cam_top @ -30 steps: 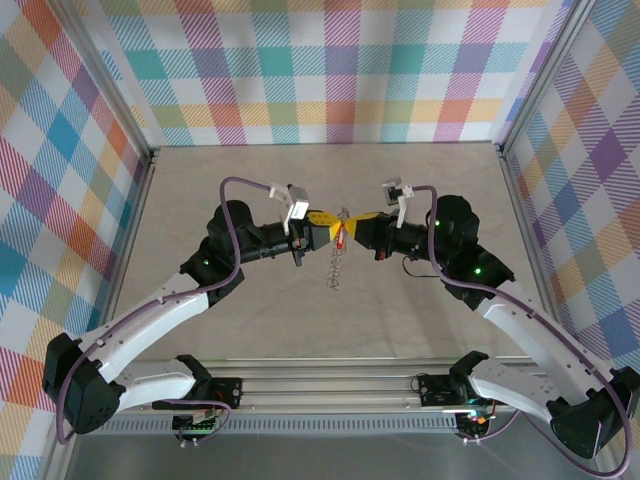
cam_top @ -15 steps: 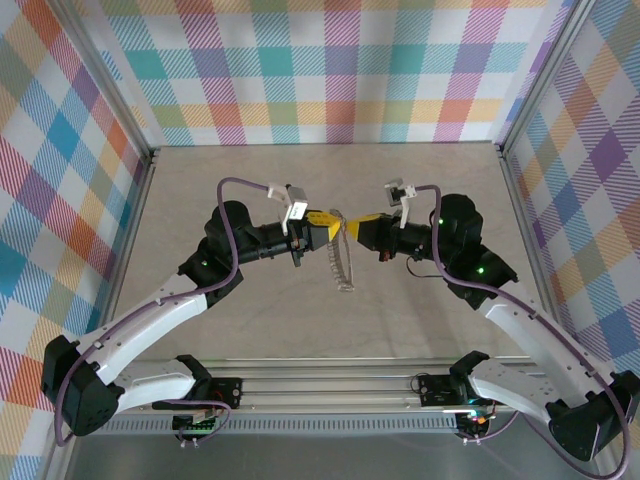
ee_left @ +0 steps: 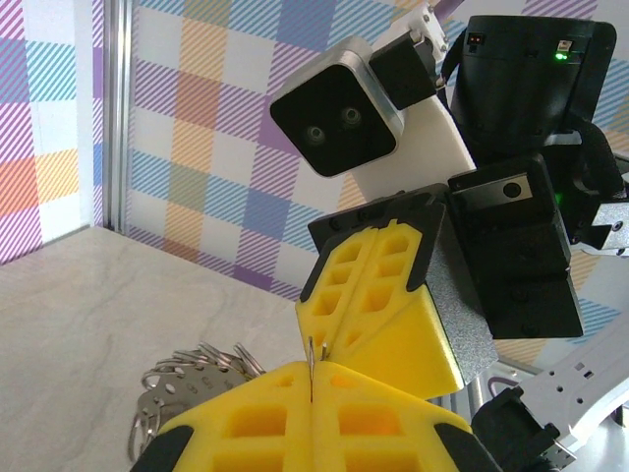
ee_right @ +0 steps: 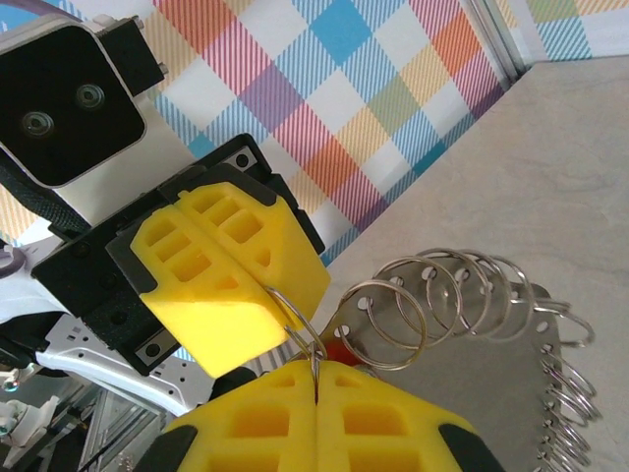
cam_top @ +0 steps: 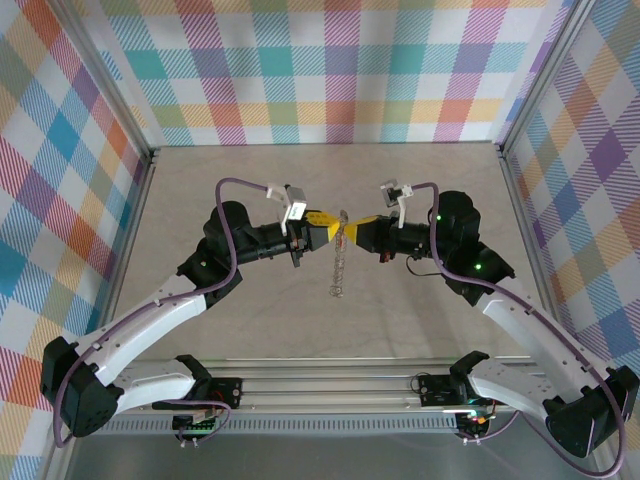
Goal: Put the keys on the keyring
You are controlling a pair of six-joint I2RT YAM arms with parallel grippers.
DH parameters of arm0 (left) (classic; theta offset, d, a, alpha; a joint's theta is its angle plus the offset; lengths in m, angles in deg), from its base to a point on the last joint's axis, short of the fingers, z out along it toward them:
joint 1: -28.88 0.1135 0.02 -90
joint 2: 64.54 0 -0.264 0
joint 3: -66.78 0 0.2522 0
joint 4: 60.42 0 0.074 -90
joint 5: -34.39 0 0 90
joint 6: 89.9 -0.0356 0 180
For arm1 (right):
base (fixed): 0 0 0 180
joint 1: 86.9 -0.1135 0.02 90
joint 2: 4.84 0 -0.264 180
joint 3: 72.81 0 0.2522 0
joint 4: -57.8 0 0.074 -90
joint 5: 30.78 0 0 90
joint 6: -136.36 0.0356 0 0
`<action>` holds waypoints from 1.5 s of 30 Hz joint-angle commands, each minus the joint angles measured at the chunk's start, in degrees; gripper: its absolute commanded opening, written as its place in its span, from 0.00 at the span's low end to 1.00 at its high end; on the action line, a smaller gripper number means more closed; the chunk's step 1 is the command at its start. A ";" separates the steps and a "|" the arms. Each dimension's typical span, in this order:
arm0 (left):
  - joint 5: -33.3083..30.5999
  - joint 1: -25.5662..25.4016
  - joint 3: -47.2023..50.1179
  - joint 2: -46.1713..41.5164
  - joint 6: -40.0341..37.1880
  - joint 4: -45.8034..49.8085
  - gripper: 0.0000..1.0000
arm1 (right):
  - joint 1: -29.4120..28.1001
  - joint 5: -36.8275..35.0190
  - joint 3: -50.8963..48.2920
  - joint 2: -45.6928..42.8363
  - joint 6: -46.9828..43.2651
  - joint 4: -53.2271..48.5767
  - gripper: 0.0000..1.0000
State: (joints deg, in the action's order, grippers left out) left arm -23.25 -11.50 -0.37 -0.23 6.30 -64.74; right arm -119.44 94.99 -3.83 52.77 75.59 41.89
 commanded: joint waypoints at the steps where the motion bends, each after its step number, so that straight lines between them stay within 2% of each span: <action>1: -0.93 -0.87 -0.14 -2.16 0.22 -5.96 0.00 | 0.01 2.34 -0.78 -0.31 0.36 0.54 0.00; 10: -2.08 -0.87 0.30 -2.41 0.22 -6.08 0.00 | 0.09 0.96 -2.79 -3.34 0.27 0.49 0.00; 27: -2.20 -0.87 -0.01 -1.69 0.22 -6.43 0.00 | 0.15 7.21 -4.64 -2.48 1.28 4.40 0.00; 29: -2.17 -0.89 -0.05 -1.40 0.25 -6.41 0.00 | 0.11 6.08 -4.56 -2.64 0.96 3.62 0.14; 32: -2.52 -0.84 0.15 -1.26 0.40 -6.52 0.00 | 0.98 3.94 -4.51 -4.25 0.05 1.79 0.26; 38: -3.62 -0.87 0.73 -0.95 0.43 -7.22 0.00 | 7.72 3.33 -4.78 -9.50 1.67 1.04 0.28; 45: -3.56 -0.75 0.76 1.19 3.54 -11.80 0.00 | 8.80 0.31 -5.08 -8.19 6.67 9.95 0.42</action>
State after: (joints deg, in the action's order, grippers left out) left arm -26.37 -12.25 0.29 0.28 7.74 -70.23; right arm -110.91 97.00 -8.50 43.59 79.44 45.54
